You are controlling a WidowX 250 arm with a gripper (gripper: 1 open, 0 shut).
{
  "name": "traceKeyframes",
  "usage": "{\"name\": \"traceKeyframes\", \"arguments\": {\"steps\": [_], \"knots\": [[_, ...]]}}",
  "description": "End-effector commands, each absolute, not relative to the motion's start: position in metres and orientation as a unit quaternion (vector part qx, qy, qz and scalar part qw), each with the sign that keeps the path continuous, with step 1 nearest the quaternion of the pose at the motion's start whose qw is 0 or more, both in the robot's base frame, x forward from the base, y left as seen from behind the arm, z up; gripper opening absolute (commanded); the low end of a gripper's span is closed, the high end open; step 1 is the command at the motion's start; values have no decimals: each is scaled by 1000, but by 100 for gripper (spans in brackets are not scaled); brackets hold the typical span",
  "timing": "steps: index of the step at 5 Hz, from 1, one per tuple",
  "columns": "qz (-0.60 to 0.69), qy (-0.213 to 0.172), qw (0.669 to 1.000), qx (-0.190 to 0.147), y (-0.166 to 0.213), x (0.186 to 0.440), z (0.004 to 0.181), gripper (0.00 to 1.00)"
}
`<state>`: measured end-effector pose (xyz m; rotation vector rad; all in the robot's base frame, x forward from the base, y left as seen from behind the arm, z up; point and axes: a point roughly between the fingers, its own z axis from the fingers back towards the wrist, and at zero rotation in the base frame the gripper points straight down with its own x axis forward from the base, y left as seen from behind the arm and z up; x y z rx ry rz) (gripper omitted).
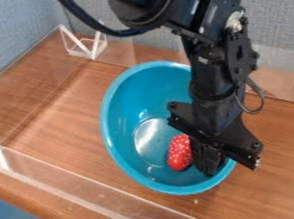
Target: Remove the strawberry from inside the blue bowl and put it on the table
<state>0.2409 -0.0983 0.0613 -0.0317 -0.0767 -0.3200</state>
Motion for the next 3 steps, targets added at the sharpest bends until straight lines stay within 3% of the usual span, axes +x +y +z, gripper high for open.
{"name": "traceKeyframes", "arguments": {"steps": [1, 3], "knots": [[-171, -67, 983, -20, -105, 243, 75, 0], [-174, -68, 982, -18, -107, 243, 76, 0]]}}
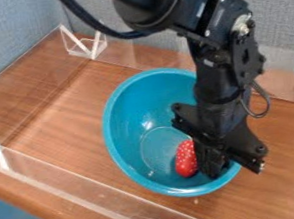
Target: Remove the strawberry from inside the blue bowl and put it on the table
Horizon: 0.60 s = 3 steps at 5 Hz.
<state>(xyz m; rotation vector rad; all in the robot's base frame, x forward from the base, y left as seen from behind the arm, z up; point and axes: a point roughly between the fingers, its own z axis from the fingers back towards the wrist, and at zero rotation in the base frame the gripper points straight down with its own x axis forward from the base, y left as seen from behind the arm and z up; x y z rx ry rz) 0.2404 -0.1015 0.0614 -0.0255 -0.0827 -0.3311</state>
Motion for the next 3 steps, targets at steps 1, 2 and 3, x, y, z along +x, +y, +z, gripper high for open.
{"name": "traceKeyframes", "arguments": {"steps": [1, 2, 3], "knots": [[-175, -66, 982, -17, -108, 242, 76, 0], [-170, -81, 982, -20, -101, 247, 94, 0], [-162, -103, 981, -21, -90, 254, 120, 0]]}}
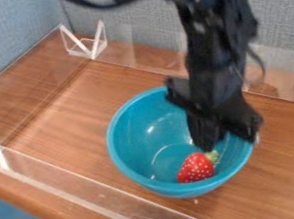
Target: Remove the strawberry from inside the blue bowl and put it on the table
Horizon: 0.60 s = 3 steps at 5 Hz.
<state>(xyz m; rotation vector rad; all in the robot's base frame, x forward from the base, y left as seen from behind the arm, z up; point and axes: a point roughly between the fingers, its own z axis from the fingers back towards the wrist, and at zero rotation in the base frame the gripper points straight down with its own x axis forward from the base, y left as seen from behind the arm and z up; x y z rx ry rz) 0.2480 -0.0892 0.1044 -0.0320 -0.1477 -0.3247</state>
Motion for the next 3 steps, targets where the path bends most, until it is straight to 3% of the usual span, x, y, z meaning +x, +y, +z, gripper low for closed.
{"name": "traceKeyframes", "arguments": {"steps": [1, 2, 3], "knots": [[-135, -135, 981, -28, -66, 267, 159, 0], [-88, -157, 983, -18, -21, 281, 186, 0], [-36, -140, 989, -7, 29, 283, 177, 0]]}}
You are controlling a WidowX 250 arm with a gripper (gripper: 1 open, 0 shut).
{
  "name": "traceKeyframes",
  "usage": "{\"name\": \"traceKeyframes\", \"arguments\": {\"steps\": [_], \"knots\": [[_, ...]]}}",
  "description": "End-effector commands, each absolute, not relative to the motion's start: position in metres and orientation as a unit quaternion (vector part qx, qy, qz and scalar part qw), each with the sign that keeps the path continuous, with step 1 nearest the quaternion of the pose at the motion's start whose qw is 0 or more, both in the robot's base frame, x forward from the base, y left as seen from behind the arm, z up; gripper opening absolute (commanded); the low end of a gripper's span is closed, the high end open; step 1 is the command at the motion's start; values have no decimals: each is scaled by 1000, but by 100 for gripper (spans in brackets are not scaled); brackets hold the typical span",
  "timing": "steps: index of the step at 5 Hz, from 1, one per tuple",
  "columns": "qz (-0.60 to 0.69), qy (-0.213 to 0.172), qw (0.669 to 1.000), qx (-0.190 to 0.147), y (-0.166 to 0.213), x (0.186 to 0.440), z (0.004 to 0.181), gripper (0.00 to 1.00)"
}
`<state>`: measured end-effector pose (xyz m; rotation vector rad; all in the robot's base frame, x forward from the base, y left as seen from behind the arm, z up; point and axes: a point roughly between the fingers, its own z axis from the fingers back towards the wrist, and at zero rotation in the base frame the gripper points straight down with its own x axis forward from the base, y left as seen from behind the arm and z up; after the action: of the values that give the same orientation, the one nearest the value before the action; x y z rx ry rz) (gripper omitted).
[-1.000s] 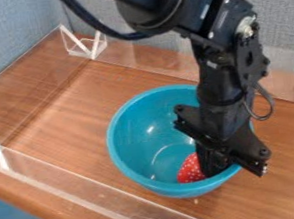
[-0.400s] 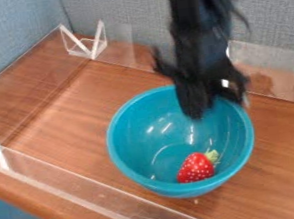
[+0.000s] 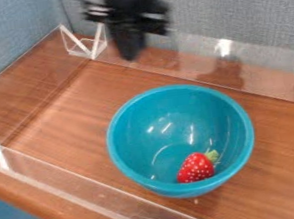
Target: Remove the strawberry from inside the blue bowl and put it on the table
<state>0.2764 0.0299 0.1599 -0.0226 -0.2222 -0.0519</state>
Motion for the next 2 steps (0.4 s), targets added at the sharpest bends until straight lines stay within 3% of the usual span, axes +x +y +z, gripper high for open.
{"name": "traceKeyframes", "arguments": {"steps": [1, 2], "knots": [[-11, -126, 992, -2, 56, 283, 165, 0], [-26, -111, 993, -1, 46, 282, 147, 100]]}}
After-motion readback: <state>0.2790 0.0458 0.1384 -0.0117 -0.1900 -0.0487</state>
